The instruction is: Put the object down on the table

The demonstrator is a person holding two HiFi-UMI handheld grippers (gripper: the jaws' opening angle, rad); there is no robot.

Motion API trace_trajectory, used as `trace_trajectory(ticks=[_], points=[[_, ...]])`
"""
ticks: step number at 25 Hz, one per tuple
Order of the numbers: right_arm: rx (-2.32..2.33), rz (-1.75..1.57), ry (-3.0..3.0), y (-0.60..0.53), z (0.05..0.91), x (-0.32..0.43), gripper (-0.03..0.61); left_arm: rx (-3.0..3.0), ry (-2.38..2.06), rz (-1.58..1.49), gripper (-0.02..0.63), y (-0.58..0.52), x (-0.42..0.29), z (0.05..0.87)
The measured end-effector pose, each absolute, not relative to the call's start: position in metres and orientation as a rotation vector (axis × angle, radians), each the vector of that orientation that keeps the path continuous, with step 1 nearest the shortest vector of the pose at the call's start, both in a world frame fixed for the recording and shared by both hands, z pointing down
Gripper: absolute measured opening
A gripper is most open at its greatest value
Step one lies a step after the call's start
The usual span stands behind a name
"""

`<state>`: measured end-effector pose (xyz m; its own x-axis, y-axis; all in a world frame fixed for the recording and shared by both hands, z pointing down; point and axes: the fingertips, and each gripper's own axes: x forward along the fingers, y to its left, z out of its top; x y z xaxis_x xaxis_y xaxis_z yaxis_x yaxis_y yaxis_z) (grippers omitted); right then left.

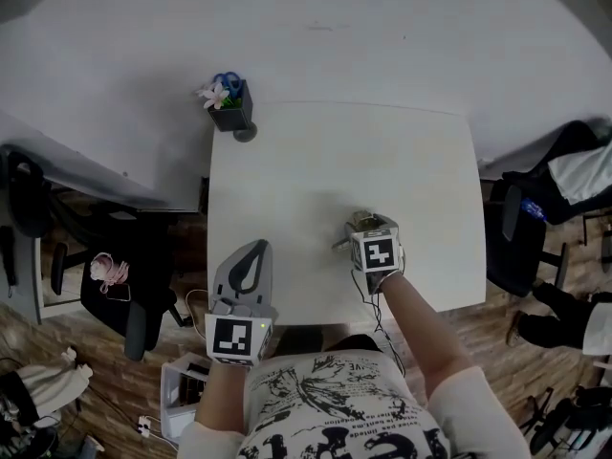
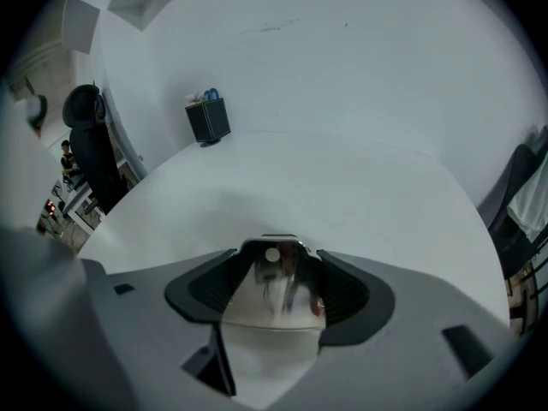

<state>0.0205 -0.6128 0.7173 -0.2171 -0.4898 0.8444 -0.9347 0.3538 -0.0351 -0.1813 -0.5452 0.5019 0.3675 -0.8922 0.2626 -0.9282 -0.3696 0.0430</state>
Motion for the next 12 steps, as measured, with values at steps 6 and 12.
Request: trace_trajectory(ticks=[6,12], points=[[1.235,0.686,-1.798,-0.6190,0.7228,0.0202,0.284,2.425,-1.640,0.292,0.012,-0.5482,-0.1837,0.5076],[1.259,0.734,-1.832,-0.6166,0.7163,0.0201,0.314,2.460,-1.674,0.269,0.012,-0.5440,-0.1887,0.5108]])
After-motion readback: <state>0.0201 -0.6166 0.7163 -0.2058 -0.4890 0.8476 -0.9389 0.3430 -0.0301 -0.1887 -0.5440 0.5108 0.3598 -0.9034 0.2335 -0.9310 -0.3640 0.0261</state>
